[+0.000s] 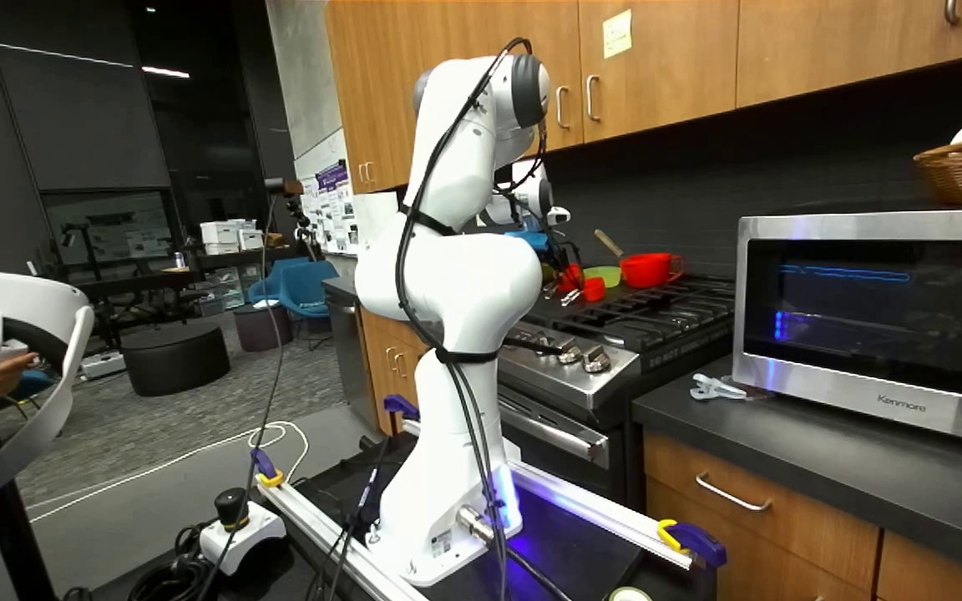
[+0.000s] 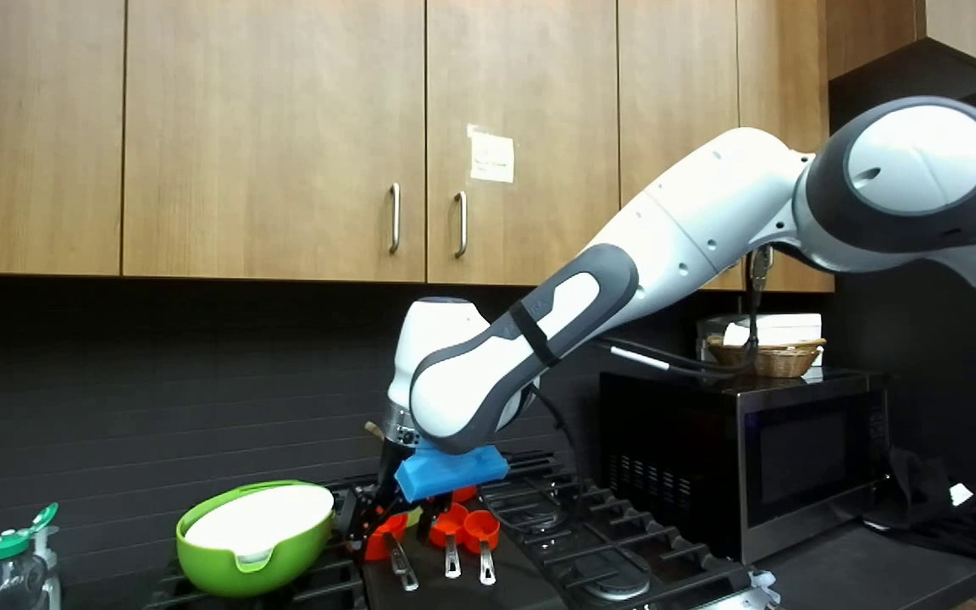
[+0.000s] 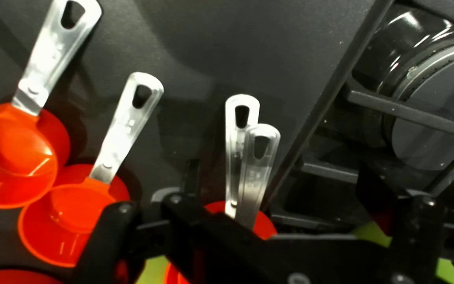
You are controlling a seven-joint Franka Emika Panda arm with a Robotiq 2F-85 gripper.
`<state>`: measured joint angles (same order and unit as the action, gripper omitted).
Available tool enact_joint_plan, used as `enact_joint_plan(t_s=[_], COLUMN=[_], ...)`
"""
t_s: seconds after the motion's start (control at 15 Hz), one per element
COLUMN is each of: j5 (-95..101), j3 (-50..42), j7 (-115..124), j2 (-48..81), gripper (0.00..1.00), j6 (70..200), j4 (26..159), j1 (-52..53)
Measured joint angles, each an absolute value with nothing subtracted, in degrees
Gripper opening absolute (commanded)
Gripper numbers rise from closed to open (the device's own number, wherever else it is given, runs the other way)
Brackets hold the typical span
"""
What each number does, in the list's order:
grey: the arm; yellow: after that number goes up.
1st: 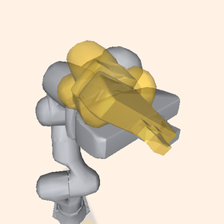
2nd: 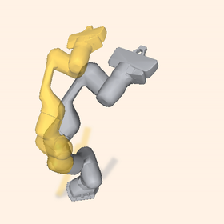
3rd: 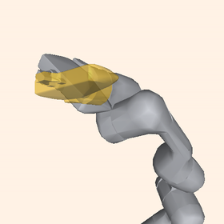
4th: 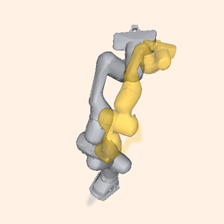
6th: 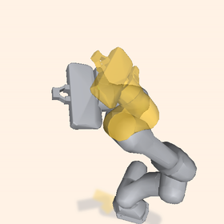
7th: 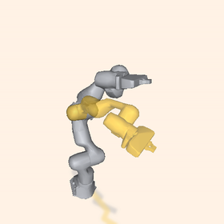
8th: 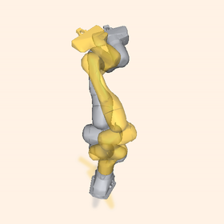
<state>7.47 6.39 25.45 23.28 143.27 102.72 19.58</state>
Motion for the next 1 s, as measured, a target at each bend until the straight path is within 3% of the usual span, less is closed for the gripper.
enact_joint_plan(t_s=[0.67,0.8,1.0], j5=[8.36,8.75,8.85], j3=[4.3,3.6,2.86], j7=[25.45,25.46,25.46], j2=[25.58,25.74,25.76], gripper=[0.98,0.72,0.53], j6=[143.37,143.37,143.38], j4=[100.9,100.74,100.24], j1=[20.11,20.11,20.1])
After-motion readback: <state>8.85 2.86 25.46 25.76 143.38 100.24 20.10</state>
